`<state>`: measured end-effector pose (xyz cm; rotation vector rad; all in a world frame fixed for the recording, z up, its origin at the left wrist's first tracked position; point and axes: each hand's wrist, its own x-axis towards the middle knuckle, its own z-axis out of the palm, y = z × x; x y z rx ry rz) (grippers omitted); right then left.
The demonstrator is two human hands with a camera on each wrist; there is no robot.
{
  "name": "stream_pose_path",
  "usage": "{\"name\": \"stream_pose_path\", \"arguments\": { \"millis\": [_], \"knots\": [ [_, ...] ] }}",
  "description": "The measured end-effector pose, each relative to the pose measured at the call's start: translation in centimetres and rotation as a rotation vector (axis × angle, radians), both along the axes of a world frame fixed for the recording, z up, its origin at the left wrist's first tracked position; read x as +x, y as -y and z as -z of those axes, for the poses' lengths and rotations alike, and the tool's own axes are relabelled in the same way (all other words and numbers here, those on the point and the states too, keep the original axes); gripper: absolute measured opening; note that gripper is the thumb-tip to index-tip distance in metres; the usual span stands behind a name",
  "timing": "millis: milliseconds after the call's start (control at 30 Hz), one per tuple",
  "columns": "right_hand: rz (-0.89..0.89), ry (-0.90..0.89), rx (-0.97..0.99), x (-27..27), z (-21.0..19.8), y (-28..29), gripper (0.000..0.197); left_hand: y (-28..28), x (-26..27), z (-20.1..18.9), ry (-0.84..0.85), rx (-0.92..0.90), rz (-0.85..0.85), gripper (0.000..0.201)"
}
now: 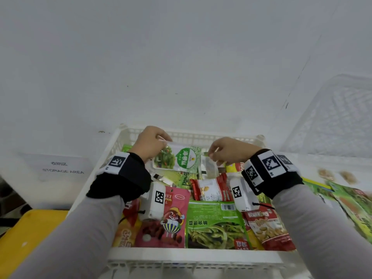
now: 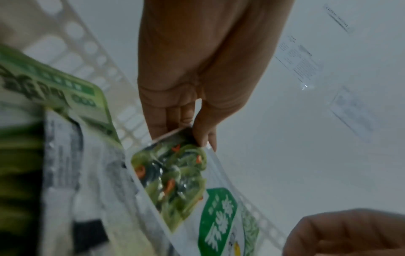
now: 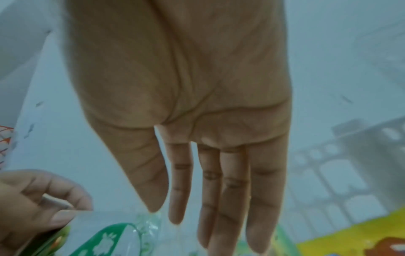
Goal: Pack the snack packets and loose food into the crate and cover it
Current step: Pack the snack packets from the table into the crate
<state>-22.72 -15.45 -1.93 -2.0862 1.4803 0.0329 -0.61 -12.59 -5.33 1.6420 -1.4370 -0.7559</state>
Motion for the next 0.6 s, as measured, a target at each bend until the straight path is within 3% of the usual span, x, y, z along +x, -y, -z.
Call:
{"name": "stream_pose_path", "arguments": {
  "millis": [67, 167, 267, 367, 500, 600],
  "knots": [
    [-0.03, 0.046, -0.054, 1.2, -0.1, -0.1, 0.012, 0.0, 0.9, 0.2, 0.056, -0.079, -0.095, 0.02],
    [-0.179, 0.024, -0.111, 3.5, -0.1, -0.8, 0.02, 0.3, 1.3, 1.0, 0.05, -0.116, -0.16, 0.02],
    [-0.331, -0.125, -0.169, 5.7, 0.9, -1.9, 0.034, 0.5, 0.9, 1.2, 0.011, -0.151, -0.048, 0.02],
    [-0.339, -0.324, -0.223, 7.3, 2.1, -2.5, 0.037, 0.4, 0.8, 0.5, -0.03, -0.117, 0.049, 0.032],
    [-0.405, -0.448, -0.153, 8.5, 3.1, -2.7, 0.043, -0.2, 2.2, -0.1, 0.358, -0.041, -0.094, 0.032],
    [-0.435, -0.499, -0.15, 9.2, 3.4, -2.3, 0.04, -1.1, 3.0, -0.4, 0.419, 0.21, -0.066, 0.023]
  ]
}}
